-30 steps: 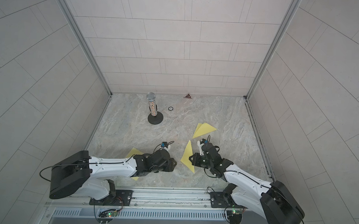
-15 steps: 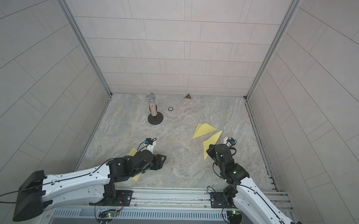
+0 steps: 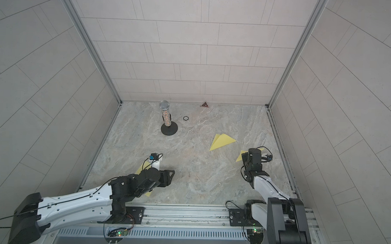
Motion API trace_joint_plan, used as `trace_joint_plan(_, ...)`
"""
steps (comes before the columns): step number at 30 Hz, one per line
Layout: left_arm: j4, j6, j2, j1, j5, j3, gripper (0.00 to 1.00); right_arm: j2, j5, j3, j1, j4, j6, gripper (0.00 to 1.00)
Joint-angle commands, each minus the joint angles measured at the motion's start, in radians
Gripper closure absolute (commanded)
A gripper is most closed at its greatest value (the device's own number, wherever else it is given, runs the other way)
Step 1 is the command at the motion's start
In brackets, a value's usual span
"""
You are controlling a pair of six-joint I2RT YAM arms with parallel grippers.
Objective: Fold the square paper diagonally
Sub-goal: Place the paper at the center of the board.
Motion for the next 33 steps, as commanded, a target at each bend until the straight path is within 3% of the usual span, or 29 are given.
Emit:
trace_joint_plan(1,-0.028,-0.016,0.007,0.012,-0.031,-0.016,0.37,0.127,-0.084,0.058,-0.029,0.211,-0.029,0.92)
trace_joint_plan(6,-0.08,-0.049,0.036,0.047,-0.036,-0.006,0.37,0.358,-0.087,0.103,-0.063,0.404,0.029,0.91)
trace_joint_plan(9,-0.083,-0.052,0.055,0.08,-0.009,-0.007,0.37,0.43,-0.075,0.157,-0.062,0.358,0.028,0.84)
trace_joint_plan(12,-0.081,-0.051,0.076,0.106,0.013,-0.002,0.37,0.464,-0.085,0.197,-0.062,0.288,0.011,0.7)
trace_joint_plan(17,-0.084,-0.037,0.116,0.12,0.029,0.02,0.38,0.434,-0.088,0.269,-0.062,0.037,-0.046,0.37)
trace_joint_plan(22,-0.114,-0.034,0.135,0.128,0.023,0.04,0.39,0.359,-0.049,0.323,-0.062,-0.256,-0.059,0.2)
trace_joint_plan(27,-0.162,-0.033,0.123,0.144,0.004,0.049,0.39,0.31,-0.084,0.392,-0.062,-0.454,-0.094,0.16)
trace_joint_plan(33,-0.217,-0.005,0.13,0.256,0.08,0.066,0.39,0.214,-0.157,0.451,-0.055,-0.579,-0.232,0.15)
